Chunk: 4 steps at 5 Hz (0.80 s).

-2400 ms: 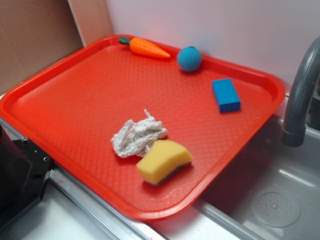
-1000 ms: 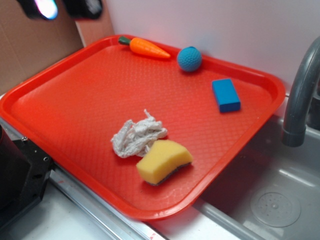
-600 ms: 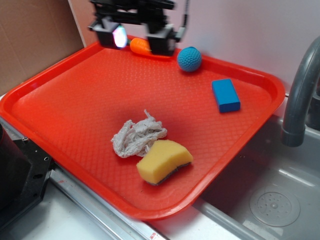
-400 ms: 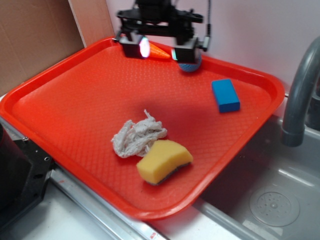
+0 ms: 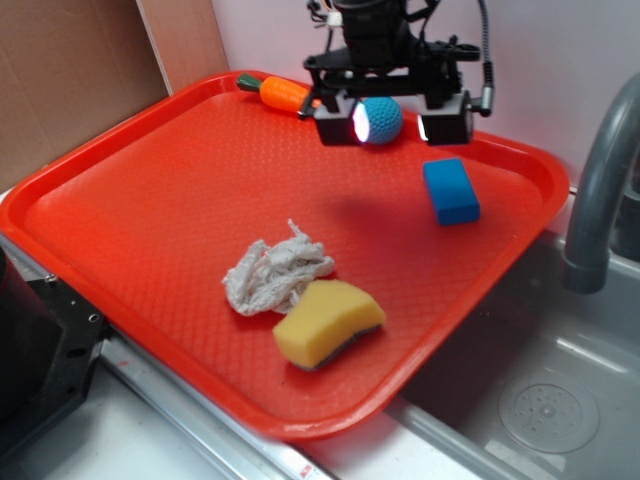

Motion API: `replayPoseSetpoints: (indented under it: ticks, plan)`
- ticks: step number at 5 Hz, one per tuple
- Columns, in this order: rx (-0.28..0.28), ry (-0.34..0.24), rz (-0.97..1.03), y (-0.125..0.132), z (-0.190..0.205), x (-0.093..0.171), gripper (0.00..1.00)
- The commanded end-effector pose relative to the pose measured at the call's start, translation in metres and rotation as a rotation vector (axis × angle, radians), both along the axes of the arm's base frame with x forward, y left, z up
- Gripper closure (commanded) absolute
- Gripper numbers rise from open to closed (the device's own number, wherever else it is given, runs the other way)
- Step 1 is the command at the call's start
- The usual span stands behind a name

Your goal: Grab the blue block.

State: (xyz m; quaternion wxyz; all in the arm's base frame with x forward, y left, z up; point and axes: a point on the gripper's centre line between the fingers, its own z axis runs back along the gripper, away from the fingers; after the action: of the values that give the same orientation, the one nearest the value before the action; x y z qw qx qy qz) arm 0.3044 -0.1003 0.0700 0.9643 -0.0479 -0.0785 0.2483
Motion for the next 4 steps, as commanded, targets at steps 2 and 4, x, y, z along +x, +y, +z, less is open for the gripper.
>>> replayPoseSetpoints:
  ticks: [2,4]
  plan:
    - [-0.046,-0.105,0.046,0.000,0.033,0.007,0.00]
    - [-0.089,-0.082,0.197,-0.025,0.018,0.021,0.00]
